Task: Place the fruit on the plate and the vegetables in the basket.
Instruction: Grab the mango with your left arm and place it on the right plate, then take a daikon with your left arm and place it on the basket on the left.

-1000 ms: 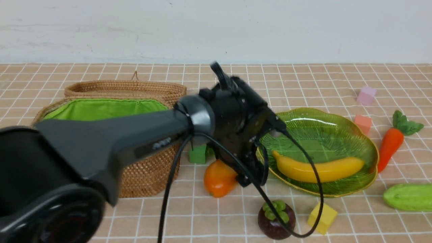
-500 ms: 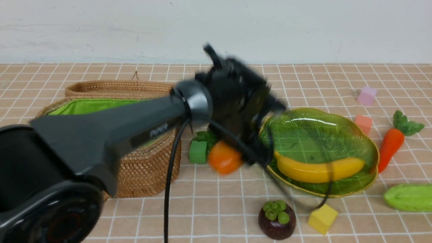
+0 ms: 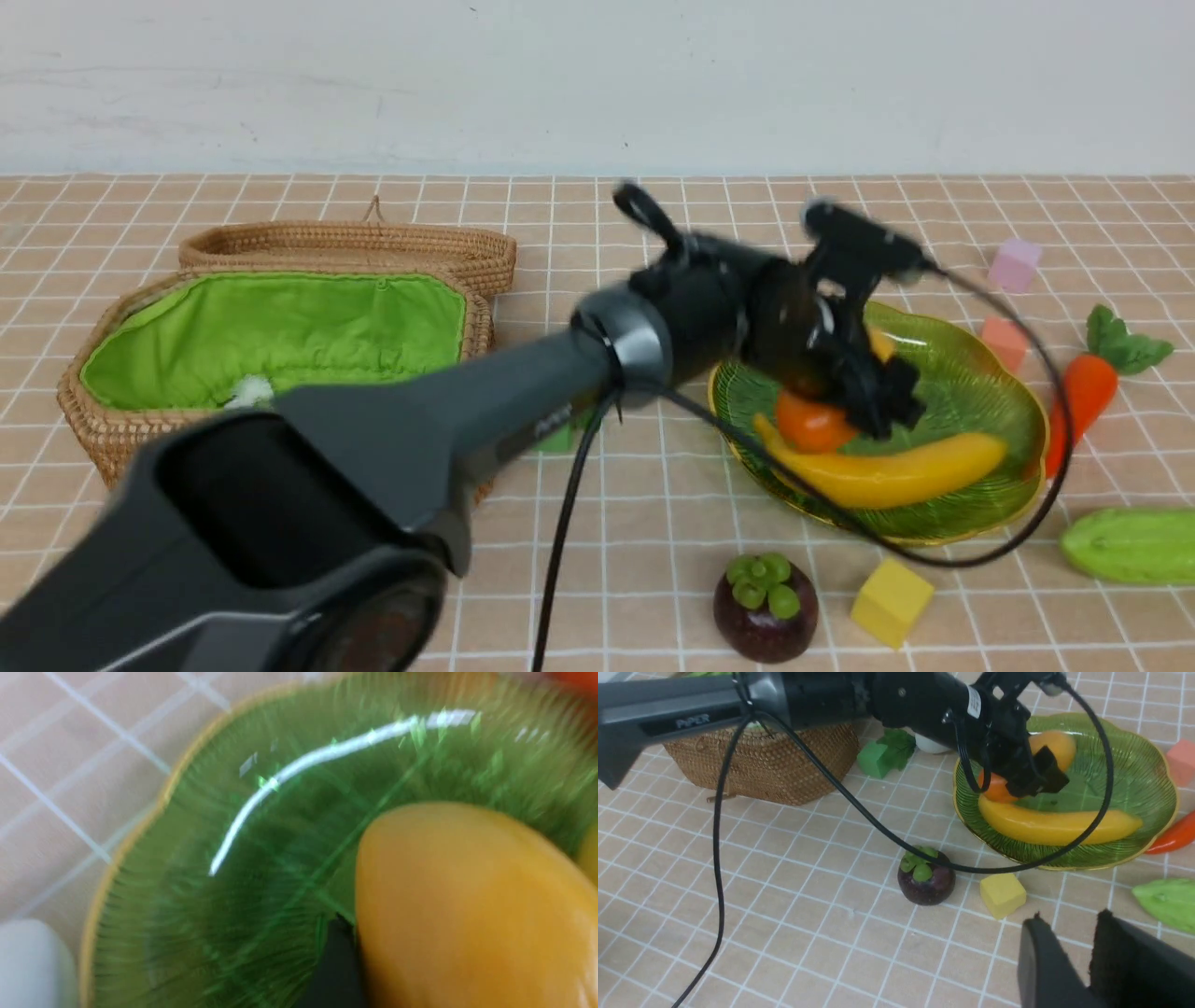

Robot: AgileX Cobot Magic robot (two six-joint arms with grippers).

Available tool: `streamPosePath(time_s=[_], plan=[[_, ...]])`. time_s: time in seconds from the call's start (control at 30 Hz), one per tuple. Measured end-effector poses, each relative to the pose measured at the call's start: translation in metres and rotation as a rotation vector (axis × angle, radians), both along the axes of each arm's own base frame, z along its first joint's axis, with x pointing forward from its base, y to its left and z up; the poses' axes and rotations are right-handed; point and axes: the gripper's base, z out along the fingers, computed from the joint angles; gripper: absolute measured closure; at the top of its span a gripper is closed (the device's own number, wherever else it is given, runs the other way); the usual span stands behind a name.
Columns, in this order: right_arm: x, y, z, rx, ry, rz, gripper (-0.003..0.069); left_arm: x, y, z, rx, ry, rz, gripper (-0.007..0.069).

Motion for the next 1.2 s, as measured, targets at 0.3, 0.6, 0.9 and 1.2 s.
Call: streamPosePath(time_s=[0.3, 0.6, 0.9, 1.2], plan=[[-0.001, 0.000, -0.001, 0.001, 0.012, 0.004, 0.0466, -0.009, 0.008, 0.042, -0.001, -0.018, -0.014, -0.0027], [-0.001, 0.000, -0.001, 0.002, 0.012, 0.004, 0.0466, -0.032, 0.047, 0.115, 0.155, 0.018, 0.066, 0.0340], [0.000, 0.000, 0.001, 0.011, -0.005, 0.001, 0.0466, 0.010, 0.102, 0.073, 0.295, 0.214, 0.165, 0.0362], [0.000, 0.004, -0.002, 0.048, 0.015, 0.025, 0.0466, 0.049, 0.115, 0.031, 0.294, 0.093, 0.097, 0.0023]])
